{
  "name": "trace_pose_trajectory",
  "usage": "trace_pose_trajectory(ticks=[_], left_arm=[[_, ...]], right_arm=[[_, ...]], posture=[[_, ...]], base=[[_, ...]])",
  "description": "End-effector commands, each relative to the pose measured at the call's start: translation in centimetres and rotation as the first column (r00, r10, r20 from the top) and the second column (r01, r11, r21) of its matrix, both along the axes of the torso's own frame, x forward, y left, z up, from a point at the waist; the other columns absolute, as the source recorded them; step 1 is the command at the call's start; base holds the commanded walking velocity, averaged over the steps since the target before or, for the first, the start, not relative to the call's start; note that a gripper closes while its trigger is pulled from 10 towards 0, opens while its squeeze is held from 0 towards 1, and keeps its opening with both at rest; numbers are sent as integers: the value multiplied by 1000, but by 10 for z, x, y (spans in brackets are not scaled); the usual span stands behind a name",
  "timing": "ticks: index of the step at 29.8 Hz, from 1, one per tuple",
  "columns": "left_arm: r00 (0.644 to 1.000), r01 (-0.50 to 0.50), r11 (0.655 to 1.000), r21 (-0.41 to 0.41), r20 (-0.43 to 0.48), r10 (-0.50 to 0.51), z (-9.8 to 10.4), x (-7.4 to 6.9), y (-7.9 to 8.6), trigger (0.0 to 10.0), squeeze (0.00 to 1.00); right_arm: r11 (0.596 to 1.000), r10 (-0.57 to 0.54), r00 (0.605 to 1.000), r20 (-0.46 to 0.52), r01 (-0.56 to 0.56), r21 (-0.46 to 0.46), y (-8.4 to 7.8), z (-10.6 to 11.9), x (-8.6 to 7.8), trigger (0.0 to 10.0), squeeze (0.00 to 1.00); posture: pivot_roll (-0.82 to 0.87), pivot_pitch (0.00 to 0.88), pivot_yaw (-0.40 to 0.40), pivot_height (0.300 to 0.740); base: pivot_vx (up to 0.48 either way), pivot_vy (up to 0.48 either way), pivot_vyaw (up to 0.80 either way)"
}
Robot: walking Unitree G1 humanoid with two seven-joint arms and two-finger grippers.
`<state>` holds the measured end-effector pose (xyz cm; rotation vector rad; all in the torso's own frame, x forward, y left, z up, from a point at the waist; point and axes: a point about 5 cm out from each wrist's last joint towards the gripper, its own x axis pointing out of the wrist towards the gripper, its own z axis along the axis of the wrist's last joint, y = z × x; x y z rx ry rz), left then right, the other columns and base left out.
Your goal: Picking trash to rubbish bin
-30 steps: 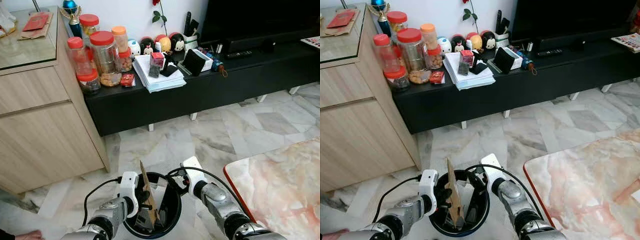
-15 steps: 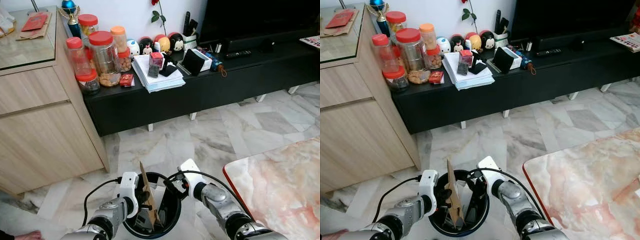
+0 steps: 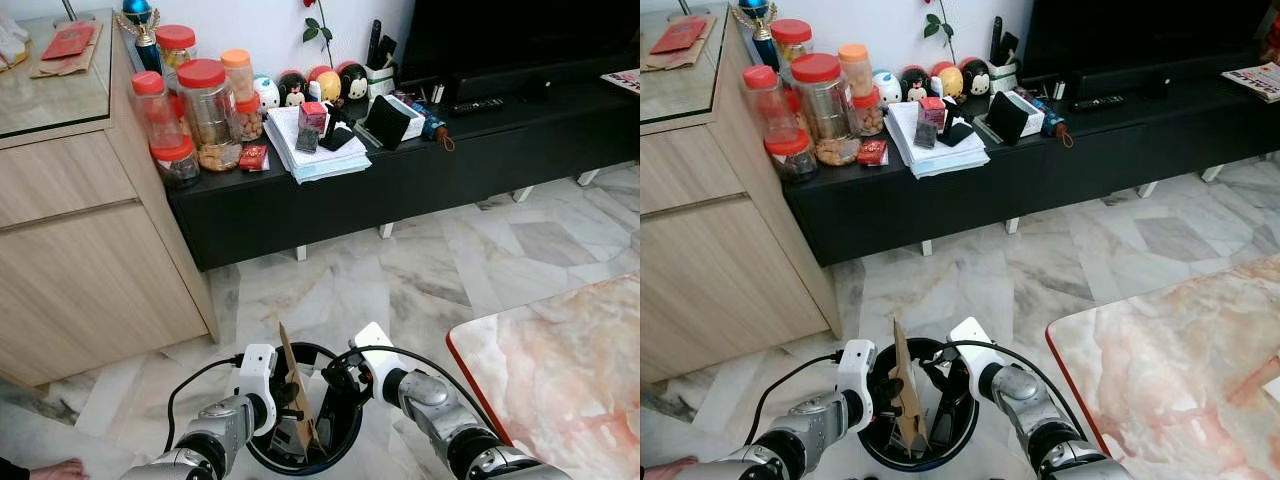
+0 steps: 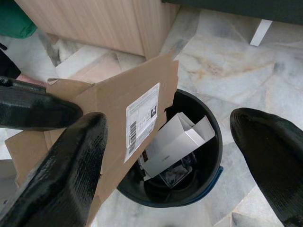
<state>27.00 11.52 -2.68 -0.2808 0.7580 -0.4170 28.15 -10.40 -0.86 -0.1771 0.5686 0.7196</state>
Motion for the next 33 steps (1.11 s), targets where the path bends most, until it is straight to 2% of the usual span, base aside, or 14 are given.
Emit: trace_pose_trajectory(ticks=[1,21,22,26,29,33], left_arm=[[1000,15,1000,21,-16,-15,-3,-4,1,10000,1000],[1000,9,1000,23,-5,-9,-2,-2,5,10000,1000],[1000,11,999,41,8,-12,-1,-1,6,10000,0],[999,4,997,82,39,-8,1,3,13,10000,0],[993,10,975,221,110,-35,4,7,29,10000,0],[988,-24,941,339,150,-29,2,4,47,10000,0]], right_arm=[[1000,-1,1000,-14,1,0,0,-2,-2,10000,0],[1000,-14,1000,-15,15,6,-2,-3,-3,10000,0],[1000,-17,1000,-17,17,4,-3,-3,-3,10000,0],[999,-37,999,-14,36,-2,-5,-4,-3,10000,0],[997,-77,997,-3,77,-1,-10,-5,-3,10000,0],[996,-86,996,-16,86,-8,-12,-9,-8,10000,0]], posture=[[-65,95,-22,740],[-63,84,-20,740],[-63,83,-21,740],[-63,83,-20,740],[-57,83,-19,740],[-50,84,-17,740]], base=[[0,0,0],[0,0,0],[0,0,0],[0,0,0],[0,0,0],[0,0,0]])
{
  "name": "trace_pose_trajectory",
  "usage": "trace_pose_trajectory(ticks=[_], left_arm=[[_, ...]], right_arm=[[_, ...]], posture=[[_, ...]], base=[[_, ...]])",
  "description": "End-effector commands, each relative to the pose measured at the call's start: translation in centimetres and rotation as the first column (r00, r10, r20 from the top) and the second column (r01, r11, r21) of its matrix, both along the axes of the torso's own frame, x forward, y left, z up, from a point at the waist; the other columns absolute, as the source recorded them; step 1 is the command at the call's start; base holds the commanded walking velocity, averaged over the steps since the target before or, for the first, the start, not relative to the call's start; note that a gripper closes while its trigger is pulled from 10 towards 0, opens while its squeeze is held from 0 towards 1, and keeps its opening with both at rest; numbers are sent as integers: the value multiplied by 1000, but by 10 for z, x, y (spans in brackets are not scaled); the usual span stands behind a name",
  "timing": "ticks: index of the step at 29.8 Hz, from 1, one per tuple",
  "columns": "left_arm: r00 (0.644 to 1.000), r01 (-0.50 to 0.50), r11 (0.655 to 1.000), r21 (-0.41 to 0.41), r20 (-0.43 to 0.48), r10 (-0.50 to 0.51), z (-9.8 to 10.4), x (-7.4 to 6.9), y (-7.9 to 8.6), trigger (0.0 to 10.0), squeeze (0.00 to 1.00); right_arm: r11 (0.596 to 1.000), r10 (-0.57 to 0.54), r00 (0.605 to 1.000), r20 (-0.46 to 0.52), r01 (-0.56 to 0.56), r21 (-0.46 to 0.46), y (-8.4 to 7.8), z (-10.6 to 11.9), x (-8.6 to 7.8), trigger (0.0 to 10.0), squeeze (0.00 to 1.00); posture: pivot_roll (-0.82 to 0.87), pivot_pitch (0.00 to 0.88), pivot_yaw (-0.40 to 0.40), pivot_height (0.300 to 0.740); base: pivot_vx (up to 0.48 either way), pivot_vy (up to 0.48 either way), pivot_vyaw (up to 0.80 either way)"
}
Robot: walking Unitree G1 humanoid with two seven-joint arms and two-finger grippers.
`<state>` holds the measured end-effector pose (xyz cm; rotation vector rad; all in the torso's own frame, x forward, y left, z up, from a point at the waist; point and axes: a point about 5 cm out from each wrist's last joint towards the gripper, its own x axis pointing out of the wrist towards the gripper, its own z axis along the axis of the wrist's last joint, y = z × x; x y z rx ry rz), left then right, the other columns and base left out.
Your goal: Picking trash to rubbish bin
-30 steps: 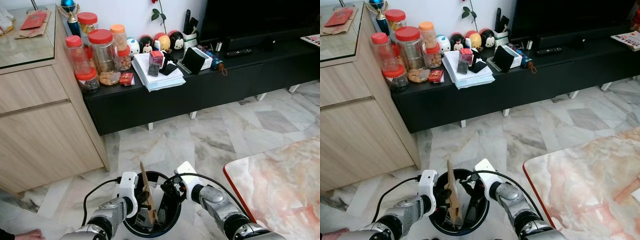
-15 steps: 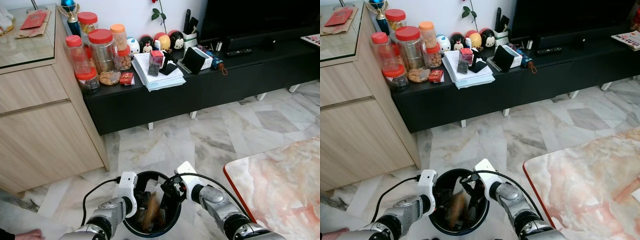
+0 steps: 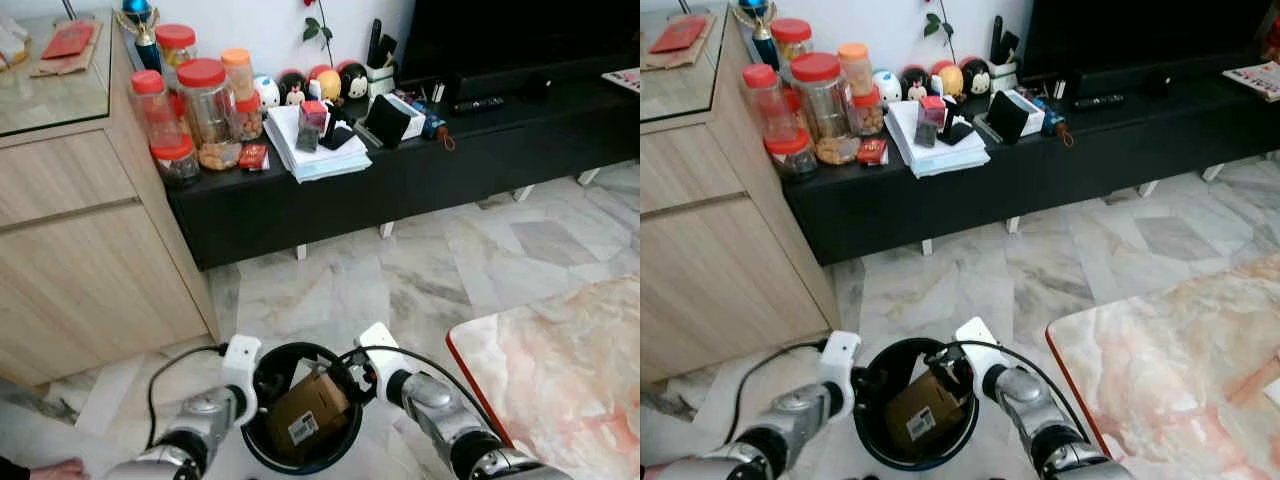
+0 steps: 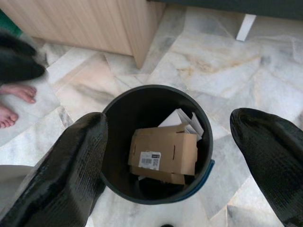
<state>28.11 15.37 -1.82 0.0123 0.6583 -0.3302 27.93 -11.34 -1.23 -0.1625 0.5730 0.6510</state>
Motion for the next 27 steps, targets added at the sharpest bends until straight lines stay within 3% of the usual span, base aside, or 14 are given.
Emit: trace_pose_trajectory(ticks=[1,4,7,11,20,27], left_arm=[[1000,-8,998,70,4,8,-6,-8,8,10000,0],[998,-68,989,130,14,67,-13,-19,27,10000,0],[987,-163,959,232,21,162,-21,-32,46,10000,0],[973,-223,930,292,1,233,-30,-48,58,10000,0],[940,-309,883,353,-27,340,-46,-80,69,10000,0],[914,-366,858,360,-36,405,-51,-89,69,10000,0]], right_arm=[[1000,-17,1000,-18,17,-2,-3,-5,-5,10000,0],[998,-26,997,-69,22,-65,-9,-17,-16,10000,0],[994,-61,992,-108,51,-93,-16,-26,-26,10000,0],[983,-75,990,-119,53,-175,-25,-33,-33,10000,0],[956,-216,965,-148,179,-232,-45,-43,-46,10000,0],[946,-262,951,-167,218,-239,-49,-48,-53,10000,0]], posture=[[-50,84,-17,740],[-47,85,-15,740],[-39,82,-16,740],[-39,78,-17,740],[-35,72,-20,740],[-30,65,-20,740]], base=[[0,0,0],[0,0,0],[0,0,0],[0,0,0],[0,0,0],[0,0,0]])
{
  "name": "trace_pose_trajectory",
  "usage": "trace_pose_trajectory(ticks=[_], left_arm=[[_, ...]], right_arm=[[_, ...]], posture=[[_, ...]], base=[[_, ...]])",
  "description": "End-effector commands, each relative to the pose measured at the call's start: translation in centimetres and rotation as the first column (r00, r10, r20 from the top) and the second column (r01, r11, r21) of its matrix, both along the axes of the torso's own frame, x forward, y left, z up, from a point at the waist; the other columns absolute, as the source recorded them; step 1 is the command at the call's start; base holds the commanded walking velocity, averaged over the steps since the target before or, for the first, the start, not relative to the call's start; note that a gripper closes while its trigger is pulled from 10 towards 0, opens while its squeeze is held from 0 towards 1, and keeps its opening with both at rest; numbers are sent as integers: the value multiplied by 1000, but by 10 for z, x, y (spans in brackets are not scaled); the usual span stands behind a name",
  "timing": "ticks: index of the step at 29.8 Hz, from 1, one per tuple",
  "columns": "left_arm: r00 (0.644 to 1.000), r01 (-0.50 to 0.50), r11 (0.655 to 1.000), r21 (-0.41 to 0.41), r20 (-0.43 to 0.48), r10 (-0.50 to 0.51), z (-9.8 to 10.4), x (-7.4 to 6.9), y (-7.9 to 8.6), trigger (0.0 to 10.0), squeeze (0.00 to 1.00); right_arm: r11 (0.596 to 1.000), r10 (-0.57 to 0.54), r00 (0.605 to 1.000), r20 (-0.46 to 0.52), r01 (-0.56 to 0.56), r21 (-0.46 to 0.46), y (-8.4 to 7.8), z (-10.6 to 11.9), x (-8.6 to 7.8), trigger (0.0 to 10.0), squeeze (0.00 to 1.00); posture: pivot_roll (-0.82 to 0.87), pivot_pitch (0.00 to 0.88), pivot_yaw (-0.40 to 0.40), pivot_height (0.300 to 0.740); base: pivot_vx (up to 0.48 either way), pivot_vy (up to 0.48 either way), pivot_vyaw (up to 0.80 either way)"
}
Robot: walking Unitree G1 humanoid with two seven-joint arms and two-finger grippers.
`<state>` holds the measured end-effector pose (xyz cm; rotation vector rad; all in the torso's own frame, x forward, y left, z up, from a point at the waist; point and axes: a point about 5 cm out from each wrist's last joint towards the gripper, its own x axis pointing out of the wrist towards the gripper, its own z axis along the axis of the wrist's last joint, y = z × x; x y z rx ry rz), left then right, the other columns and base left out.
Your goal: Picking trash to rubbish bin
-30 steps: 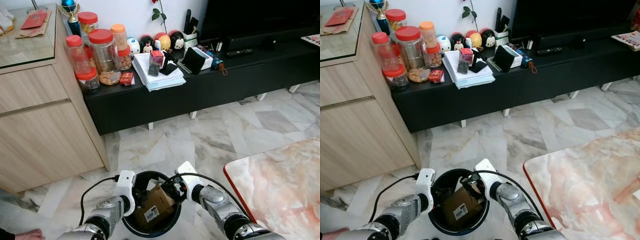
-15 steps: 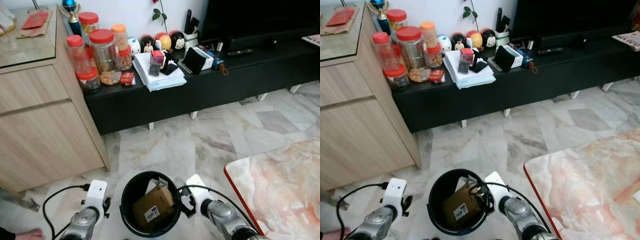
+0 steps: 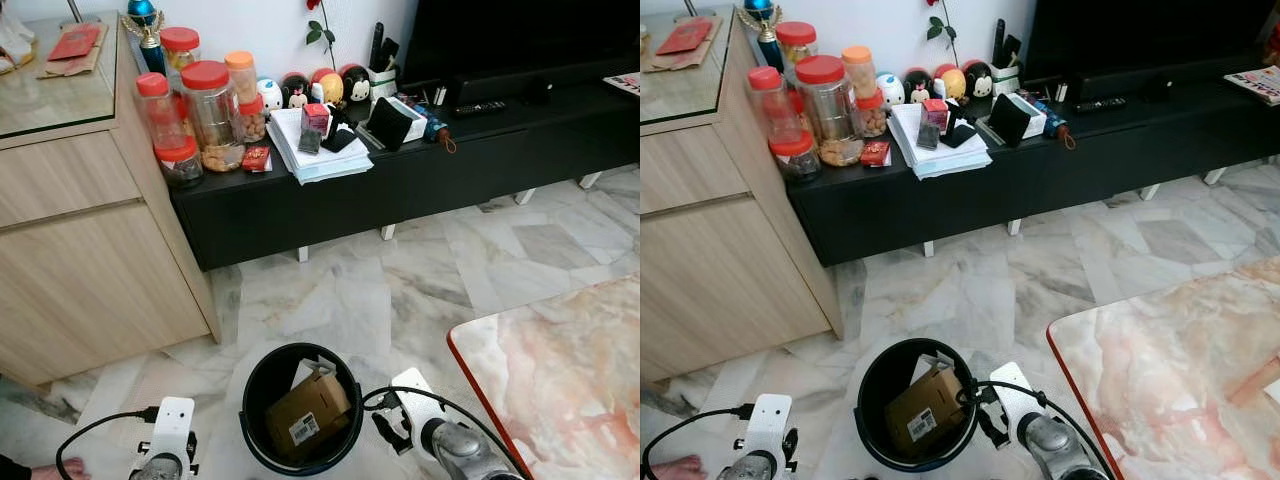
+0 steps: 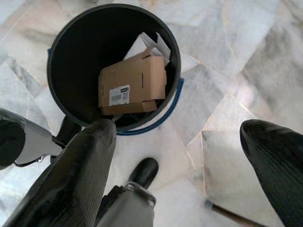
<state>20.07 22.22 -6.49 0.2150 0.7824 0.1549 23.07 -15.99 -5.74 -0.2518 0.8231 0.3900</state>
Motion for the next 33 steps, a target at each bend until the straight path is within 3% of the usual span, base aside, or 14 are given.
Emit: trace_pose_trajectory(ticks=[1,33], left_arm=[[998,-52,998,-20,-24,51,-6,-10,1,10000,0],[998,-59,998,-38,-17,58,-5,-12,4,10000,0]], right_arm=[[999,-36,999,-20,36,9,-2,-3,-5,10000,0],[997,-53,998,-35,55,57,7,-5,-8,10000,0]], posture=[[-34,62,-20,740],[-29,48,-17,740]], base=[[0,0,0],[0,0,0]])
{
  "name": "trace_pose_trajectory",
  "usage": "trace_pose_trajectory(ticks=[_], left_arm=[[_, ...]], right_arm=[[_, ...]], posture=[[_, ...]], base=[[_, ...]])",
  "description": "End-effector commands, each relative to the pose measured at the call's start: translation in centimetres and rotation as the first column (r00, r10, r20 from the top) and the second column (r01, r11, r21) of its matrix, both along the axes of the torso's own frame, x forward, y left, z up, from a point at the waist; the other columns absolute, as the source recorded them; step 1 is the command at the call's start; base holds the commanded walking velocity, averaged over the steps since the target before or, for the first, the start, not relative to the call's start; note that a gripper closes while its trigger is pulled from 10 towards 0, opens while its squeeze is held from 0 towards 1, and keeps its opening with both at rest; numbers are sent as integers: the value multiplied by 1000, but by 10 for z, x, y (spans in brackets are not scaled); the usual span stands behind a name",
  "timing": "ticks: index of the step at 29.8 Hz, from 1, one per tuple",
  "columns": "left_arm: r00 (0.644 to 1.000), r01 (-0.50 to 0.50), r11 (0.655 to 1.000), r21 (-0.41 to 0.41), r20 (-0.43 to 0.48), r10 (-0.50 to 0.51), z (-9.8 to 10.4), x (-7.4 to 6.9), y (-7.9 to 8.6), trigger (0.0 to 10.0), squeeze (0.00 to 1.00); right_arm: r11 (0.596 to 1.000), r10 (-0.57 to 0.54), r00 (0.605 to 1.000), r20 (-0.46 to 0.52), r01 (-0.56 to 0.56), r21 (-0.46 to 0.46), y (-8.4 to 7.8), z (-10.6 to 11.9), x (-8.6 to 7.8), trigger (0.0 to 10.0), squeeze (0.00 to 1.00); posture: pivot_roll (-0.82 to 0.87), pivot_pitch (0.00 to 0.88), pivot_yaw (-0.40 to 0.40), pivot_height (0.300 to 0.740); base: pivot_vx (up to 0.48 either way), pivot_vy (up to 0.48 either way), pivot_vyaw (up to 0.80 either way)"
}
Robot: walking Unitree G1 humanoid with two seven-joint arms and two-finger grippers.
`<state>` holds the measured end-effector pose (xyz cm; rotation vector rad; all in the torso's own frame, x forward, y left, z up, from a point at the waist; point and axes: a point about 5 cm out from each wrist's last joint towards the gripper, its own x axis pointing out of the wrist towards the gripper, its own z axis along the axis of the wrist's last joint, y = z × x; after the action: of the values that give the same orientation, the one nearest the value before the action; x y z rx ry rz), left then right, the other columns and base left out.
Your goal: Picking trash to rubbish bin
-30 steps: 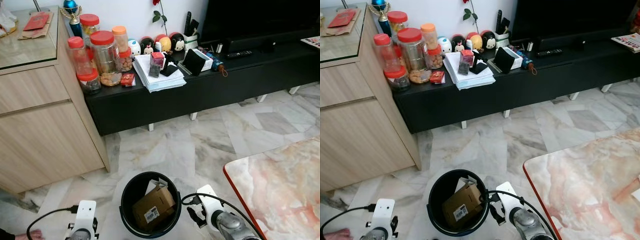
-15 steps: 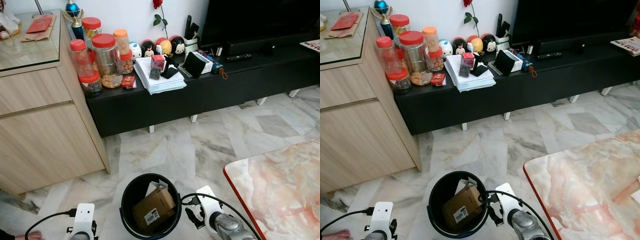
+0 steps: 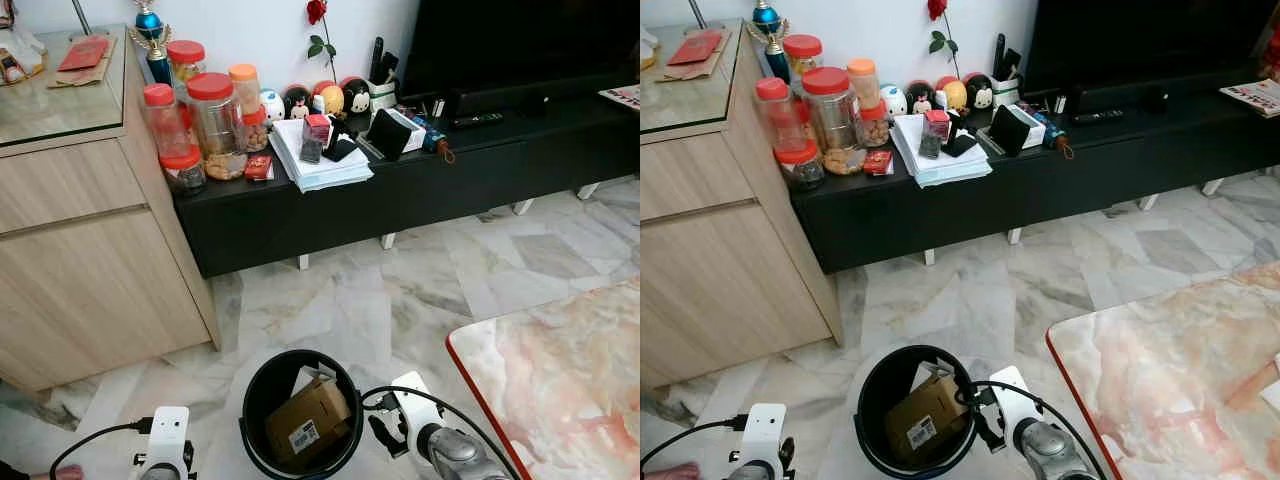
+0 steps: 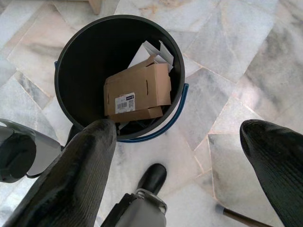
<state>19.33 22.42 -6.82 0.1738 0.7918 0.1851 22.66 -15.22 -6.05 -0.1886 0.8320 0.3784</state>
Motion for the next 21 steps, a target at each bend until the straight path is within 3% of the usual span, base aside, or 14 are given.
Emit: trace_pose_trajectory(ticks=[1,21], left_arm=[[1000,-15,1000,-13,-13,15,-2,-4,2,10000,0],[1000,-16,1000,-18,-8,16,-1,-2,2,10000,0]], right_arm=[[1000,-17,1000,-17,17,10,-1,-2,-4,10000,0],[1000,-10,1000,-25,11,12,0,-4,-6,10000,0]], posture=[[-29,48,-17,740],[-30,6,-15,740]], base=[[0,0,0],[0,0,0]])
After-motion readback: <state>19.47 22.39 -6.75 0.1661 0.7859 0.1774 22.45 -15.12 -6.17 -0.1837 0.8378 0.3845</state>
